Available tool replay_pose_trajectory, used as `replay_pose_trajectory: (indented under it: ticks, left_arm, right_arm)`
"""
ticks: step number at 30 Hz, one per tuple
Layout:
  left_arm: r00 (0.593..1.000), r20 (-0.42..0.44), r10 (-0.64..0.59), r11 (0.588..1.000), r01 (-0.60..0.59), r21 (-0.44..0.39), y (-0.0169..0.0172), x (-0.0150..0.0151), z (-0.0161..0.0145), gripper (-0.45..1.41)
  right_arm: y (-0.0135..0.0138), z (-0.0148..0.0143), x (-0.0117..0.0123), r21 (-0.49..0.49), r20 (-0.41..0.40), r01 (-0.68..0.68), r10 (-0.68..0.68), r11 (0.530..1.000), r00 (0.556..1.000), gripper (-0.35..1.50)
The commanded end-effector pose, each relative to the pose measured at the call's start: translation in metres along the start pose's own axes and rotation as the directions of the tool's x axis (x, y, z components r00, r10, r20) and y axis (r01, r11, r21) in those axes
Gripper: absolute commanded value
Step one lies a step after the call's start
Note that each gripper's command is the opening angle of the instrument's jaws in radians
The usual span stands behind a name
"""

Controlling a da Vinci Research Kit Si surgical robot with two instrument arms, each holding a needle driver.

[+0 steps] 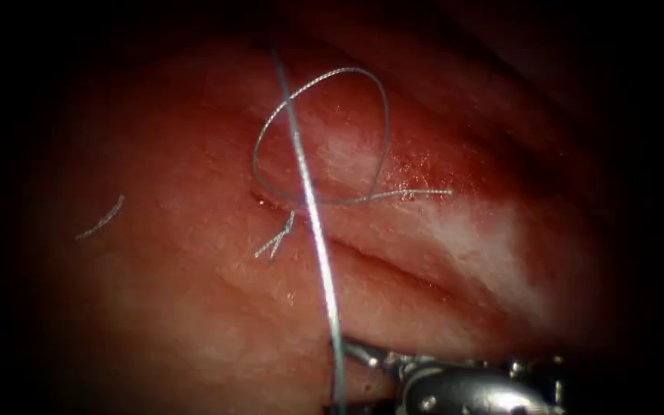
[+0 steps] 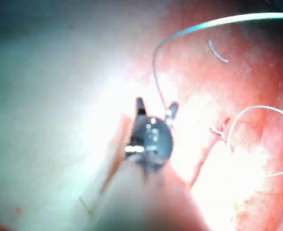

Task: Wound Closure

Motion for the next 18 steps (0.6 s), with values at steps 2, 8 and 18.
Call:
replay_pose_trajectory:
  ticks: [2,8,18]
  left_arm:
    - [1.0,0.0,-0.001,1.0,0.001,-0.002,0.0003,-0.0007,0.0008,-0.45]
    - [1.0,-0.002,-0.008,1.0,0.008,-0.004,0.0004,-0.0005,0.0012,-0.45]
    - [1.0,-0.004,-0.009,1.0,0.009,-0.001,0.0005,-0.0004,0.0021,-0.45]
  right_arm:
    - [0.0015,0.0013,-0.0026,-0.023,0.016,0.008,-0.008,1.0,1.0,1.1]
    - [0.0019,0.0039,-0.0048,-0.054,0.038,0.029,-0.027,0.998,0.999,1.13]
    - [0.0014,0.0052,-0.0063,-0.057,0.067,0.104,-0.1,0.993,0.993,-0.35]
